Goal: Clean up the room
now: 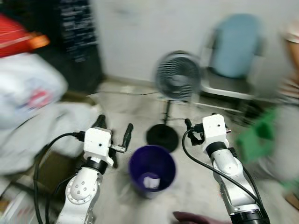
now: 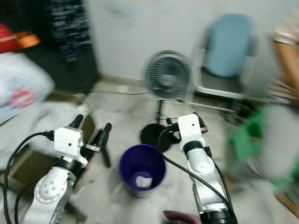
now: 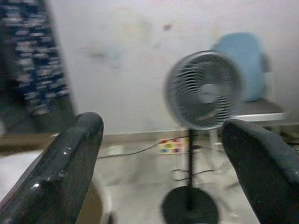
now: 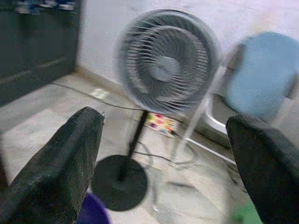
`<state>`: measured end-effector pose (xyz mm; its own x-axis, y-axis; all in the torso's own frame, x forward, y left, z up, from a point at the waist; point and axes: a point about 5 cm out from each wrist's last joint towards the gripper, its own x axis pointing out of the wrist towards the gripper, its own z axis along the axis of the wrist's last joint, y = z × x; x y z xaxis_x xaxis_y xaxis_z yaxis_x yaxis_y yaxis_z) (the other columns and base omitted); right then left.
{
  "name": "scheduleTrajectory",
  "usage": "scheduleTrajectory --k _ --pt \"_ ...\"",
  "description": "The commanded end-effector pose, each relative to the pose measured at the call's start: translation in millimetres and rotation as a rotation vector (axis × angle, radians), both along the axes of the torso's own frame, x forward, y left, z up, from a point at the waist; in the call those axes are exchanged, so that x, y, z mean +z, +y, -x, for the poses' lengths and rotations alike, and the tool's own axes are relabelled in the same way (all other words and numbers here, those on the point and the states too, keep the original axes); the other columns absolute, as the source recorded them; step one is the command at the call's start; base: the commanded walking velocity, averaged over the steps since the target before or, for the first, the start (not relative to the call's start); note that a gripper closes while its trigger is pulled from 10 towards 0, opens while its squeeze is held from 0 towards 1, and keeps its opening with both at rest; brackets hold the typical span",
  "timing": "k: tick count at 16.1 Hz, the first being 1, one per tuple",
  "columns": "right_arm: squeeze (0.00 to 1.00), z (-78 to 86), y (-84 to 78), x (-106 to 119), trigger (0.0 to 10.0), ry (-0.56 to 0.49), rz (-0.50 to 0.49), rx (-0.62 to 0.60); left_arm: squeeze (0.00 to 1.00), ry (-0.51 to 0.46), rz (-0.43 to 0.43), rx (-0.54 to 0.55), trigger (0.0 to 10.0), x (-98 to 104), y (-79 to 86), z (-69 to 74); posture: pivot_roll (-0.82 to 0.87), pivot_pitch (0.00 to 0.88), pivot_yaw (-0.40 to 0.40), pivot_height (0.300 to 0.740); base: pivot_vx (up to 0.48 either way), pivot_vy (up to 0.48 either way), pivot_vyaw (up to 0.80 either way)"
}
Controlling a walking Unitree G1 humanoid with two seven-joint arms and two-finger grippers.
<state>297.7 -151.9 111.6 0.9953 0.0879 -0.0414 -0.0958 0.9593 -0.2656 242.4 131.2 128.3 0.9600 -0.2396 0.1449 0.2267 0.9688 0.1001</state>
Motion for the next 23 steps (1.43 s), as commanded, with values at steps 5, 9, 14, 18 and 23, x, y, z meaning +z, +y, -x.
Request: scheduleTrajectory --k 5,9,14,18,23 --pt "0.0 -0.9 1.0 3 10.0 -0.019 0.016 0.008 0.0 -0.001 0.026 -0.02 10.0 1 -6.6 -4.5 -0.12 0.026 -0.033 0.74 0.0 0.0 0.8" --pt "0.0 -2.4 -0.8 3 10.0 -0.02 0.026 0.005 0.0 -0.001 0.025 -0.024 10.0 1 -6.4 -5.4 -0.12 0.028 -0.033 0.74 0.0 0.0 0.8" --pt "0.0 -11.1 2.7 5 10.0 -0.032 0.019 0.01 0.0 -0.02 0.002 -0.006 10.0 3 -3.1 -13.9 -0.11 0.001 -0.032 0.74 0.0 0.0 0.8" --pt "0.0 -25.3 5.4 12 10.0 -0.069 -0.001 0.002 0.0 -0.057 0.007 0.115 10.0 6 15.8 -30.9 -0.09 0.0 -0.023 0.74 0.0 0.0 0.8" --pt "0.0 -35.0 5.1 15 10.0 -0.099 0.0 -0.02 0.0 -0.102 -0.014 0.222 10.0 14 36.2 -41.2 -0.06 0.0 -0.021 0.74 0.0 0.0 0.8"
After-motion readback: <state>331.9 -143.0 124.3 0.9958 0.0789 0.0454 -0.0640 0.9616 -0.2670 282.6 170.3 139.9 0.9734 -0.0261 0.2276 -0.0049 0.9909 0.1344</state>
